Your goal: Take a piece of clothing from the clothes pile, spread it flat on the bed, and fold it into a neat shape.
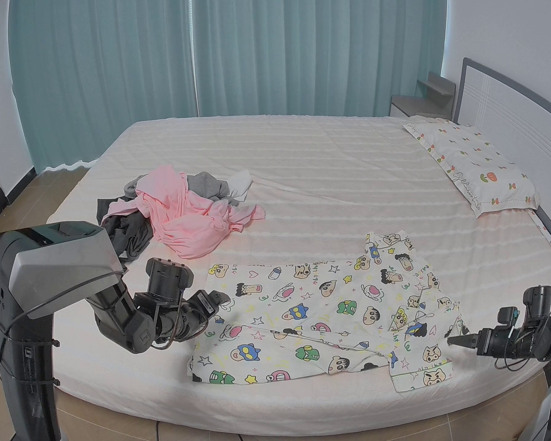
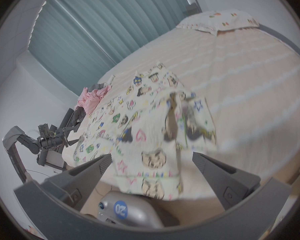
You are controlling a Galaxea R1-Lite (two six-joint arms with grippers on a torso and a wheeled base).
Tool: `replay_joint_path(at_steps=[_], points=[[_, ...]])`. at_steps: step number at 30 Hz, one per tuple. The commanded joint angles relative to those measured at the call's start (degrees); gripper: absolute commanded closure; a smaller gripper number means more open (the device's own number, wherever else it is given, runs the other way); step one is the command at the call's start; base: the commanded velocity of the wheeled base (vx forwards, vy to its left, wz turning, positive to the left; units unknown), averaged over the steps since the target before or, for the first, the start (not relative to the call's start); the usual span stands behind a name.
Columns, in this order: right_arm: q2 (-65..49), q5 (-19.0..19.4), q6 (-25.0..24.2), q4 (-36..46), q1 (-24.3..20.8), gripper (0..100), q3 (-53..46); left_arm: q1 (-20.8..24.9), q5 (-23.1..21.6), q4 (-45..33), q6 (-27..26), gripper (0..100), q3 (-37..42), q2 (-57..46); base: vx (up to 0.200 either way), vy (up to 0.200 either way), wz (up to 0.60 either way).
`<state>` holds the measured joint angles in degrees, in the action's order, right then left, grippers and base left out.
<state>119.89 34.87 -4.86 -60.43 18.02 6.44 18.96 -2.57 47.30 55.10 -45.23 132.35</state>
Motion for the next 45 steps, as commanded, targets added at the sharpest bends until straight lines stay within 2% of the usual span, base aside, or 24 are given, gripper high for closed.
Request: replay_joint_path(at_steps=[1,5,10,11,12,16,19,32,34,35,45], points=[[-1.95,-3.05,-1.73,-0.04,-1.05,0,-6.44,-0.85,-1.38,4.56,2.38,0,3.3,-0.87,0.0,0.0,0.0],[0.25,-6.48,-2.43,0.4,-2.11,0,-6.44,-1.03,-1.38,5.79,2.47,0,4.01,-0.87,0.0,0.0,0.0],[4.47,-10.52,-4.72,-2.94,-6.06,0,-6.44,-1.2,-1.56,7.28,2.91,0,4.8,-0.96,0.0,0.0,0.0],[6.84,-12.54,-5.77,-5.93,-7.82,0,-6.44,-1.38,-1.82,7.72,2.99,0,4.89,-1.04,0.0,0.0,0.0],[6.84,-12.54,-5.77,-5.93,-7.82,0,-6.44,-1.38,-1.82,7.72,2.99,0,4.89,-1.04,0.0,0.0,0.0],[16.16,-18.25,-6.65,-20.69,-12.04,0,-6.44,-1.47,-2.35,7.81,2.99,0,4.97,-1.13,0.0,0.0,0.0],[18.18,-23.53,-6.74,-22.98,-14.33,0,-6.44,-1.47,-2.35,7.81,2.99,0,4.97,-1.13,0.0,0.0,0.0],[18.71,-24.41,-5.68,-23.07,-16.26,0,-6.44,-1.47,-2.35,7.98,2.91,0,5.24,-1.13,0.0,0.0,0.0],[19.06,-24.41,-4.01,-23.07,-16.35,0,-6.44,-1.47,-2.35,7.98,2.91,0,5.24,-1.13,0.0,0.0,0.0],[19.06,-24.41,-3.49,-23.07,-16.35,100,-6.44,-1.47,-2.35,7.98,2.91,0,5.24,-1.13,0.0,0.0,0.0],[19.76,-24.05,-3.49,-25.0,-16.17,100,-6.44,-1.47,-2.35,7.98,2.82,0,5.24,-1.04,0.0,0.0,0.0]])
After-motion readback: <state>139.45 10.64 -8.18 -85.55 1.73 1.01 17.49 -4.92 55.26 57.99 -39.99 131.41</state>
